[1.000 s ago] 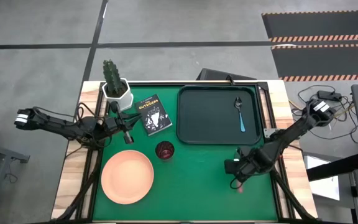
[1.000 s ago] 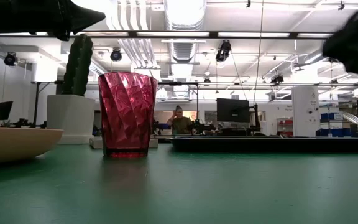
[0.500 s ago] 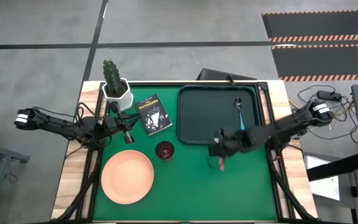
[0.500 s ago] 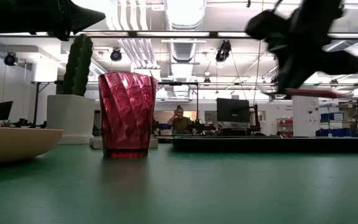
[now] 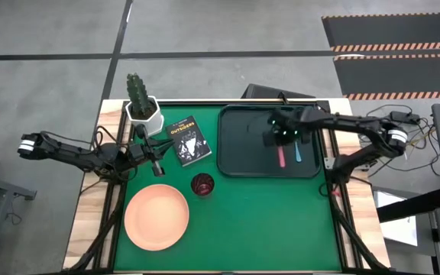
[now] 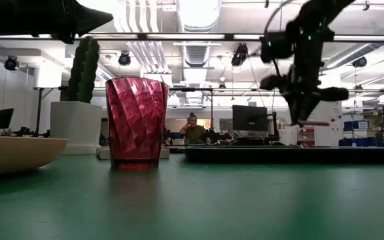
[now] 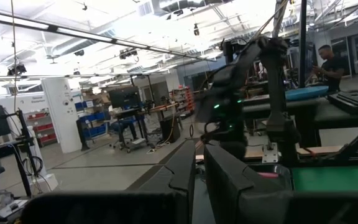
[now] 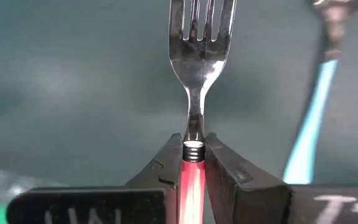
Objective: Pick and place plate/cup/fork/spoon on tray
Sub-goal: Put the pink fork on the black serving tray to the left of the blue spoon
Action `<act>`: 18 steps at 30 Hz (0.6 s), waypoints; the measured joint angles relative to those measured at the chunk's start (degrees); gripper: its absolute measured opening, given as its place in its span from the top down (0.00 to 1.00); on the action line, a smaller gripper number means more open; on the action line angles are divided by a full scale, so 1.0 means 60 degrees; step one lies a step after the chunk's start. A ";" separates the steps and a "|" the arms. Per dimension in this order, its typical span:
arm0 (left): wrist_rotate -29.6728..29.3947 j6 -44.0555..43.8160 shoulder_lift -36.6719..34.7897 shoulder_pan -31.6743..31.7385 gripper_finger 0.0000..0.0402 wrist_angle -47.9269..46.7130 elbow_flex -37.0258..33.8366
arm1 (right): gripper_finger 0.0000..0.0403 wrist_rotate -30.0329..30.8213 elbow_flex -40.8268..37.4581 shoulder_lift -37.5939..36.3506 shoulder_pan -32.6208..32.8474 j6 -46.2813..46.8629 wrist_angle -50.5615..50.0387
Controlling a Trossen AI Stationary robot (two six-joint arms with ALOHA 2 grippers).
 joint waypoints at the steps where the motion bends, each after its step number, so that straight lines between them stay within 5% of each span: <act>1: 0.0000 0.0000 0.0000 0.0000 0.96 0.0000 0.0000 | 0.92 -0.0055 -0.0117 0.0000 -0.0387 -0.0114 0.0004; 7: 0.0000 0.0000 0.0000 0.0000 0.96 0.0000 0.0000 | 0.92 -0.0103 -0.0753 0.0000 -0.1493 -0.0767 0.0124; 18: 0.0003 0.0000 0.0000 0.0004 0.96 0.0011 0.0000 | 0.92 -0.0100 -0.1247 0.0112 -0.1570 -0.0791 0.1433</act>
